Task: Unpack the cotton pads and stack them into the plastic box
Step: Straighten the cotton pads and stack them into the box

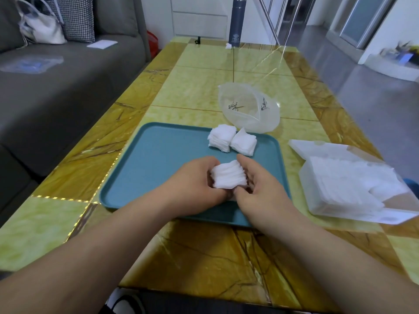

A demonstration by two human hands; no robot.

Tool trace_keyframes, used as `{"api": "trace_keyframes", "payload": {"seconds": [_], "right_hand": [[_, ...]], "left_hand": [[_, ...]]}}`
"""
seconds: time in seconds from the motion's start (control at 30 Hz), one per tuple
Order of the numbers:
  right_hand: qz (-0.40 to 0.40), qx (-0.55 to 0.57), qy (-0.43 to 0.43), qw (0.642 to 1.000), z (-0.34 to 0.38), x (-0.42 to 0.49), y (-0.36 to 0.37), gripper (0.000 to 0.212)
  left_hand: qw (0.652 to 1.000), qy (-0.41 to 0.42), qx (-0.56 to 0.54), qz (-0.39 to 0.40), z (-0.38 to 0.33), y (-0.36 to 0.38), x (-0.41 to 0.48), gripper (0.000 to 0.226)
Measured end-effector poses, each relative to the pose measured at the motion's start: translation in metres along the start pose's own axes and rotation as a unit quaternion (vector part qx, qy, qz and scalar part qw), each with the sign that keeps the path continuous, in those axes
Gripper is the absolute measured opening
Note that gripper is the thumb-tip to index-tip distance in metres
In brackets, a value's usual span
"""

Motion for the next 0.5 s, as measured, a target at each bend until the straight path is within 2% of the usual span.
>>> {"api": "trace_keyframes", "payload": {"seconds": [0.17, 0.27, 0.33, 0.4, 0.5], "right_hand": [[-0.051, 0.012, -0.035, 0.998, 0.011, -0.009, -0.040, 0.066], [-0.033, 0.031, -0.041, 0.998, 0.017, -0.019, -0.055, 0.066], [-0.031, 0.054, -0.045, 0.997, 0.017, -0.026, -0.069, 0.056], [-0.031, 0.099, -0.047, 0.993, 0.016, -0.033, -0.082, 0.038], [-0.037, 0.148, -0.036, 0.988, 0.007, -0.044, -0.105, 0.034]], "left_hand": [[0.998, 0.028, -0.043, -0.043, -0.018, -0.011, -0.003, 0.035], [0.991, 0.049, -0.120, -0.025, -0.031, -0.006, -0.007, 0.041], [0.980, 0.074, -0.187, -0.001, -0.045, 0.003, -0.009, 0.040], [0.966, 0.087, -0.243, 0.003, -0.057, 0.009, -0.007, 0.038], [0.955, 0.088, -0.282, 0.002, -0.080, 0.025, 0.000, 0.032]]}}
Point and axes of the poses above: each hand's wrist, its own x-axis towards the middle knuckle, its own y-axis out of the palm, z = x × y, the point moved 8 cm from there along x, towards the middle knuckle, and after that the axes turned 6 degrees about y, right-handed, at the moved point
